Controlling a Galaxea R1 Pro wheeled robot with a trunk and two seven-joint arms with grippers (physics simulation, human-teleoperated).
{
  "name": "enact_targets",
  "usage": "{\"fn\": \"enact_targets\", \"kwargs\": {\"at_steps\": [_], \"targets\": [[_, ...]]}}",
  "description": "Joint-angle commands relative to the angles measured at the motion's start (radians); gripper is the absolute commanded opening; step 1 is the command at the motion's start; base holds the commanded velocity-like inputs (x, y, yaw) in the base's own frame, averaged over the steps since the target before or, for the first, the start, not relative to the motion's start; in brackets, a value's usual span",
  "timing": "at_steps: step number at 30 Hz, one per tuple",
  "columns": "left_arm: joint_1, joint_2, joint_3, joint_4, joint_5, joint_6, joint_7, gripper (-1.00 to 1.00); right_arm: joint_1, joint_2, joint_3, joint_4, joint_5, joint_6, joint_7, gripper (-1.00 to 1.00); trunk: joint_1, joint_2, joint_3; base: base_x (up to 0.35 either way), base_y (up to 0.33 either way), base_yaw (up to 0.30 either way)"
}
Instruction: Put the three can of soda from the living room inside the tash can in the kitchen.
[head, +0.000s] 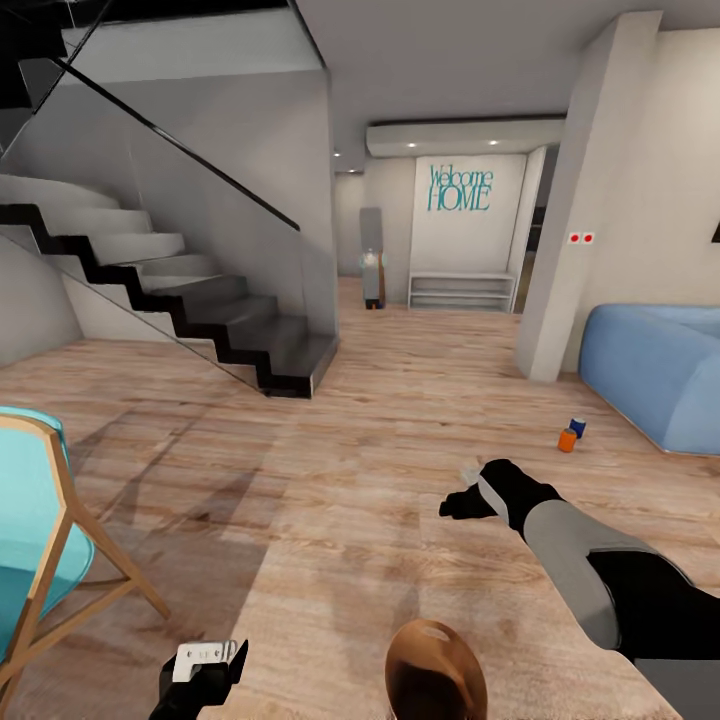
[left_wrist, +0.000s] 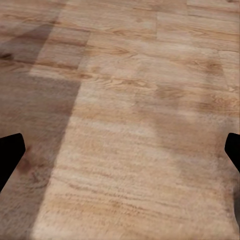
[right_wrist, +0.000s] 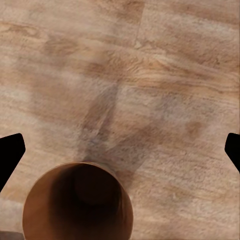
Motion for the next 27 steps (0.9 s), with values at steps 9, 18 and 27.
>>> {"fn": "enact_targets", "kwargs": {"at_steps": [9, 18, 27], "targets": [[0.000, 0.000, 0.000, 0.001, 0.000, 0.000, 0.001, 1.00, 0.000, -0.007, -0.001, 0.003, -0.002, 0.012, -0.003, 1.00, 0.035, -0.063, -0.028, 0.000, 0.000, 0.000], [-0.008, 0.000, -0.001, 0.027, 0.001, 0.007, -0.001, 1.00, 0.000, -0.012, -0.001, 0.016, 0.000, 0.013, 0.000, 1.00, 0.069, -0.126, -0.056, 0.000, 0.000, 0.000], [-0.111, 0.002, -0.002, -0.028, 0.003, 0.160, -0.002, 1.00, 0.022, -0.013, 0.000, 0.017, 0.005, 0.012, 0.000, 1.00, 0.104, -0.189, -0.085, 0.000, 0.000, 0.000]]}}
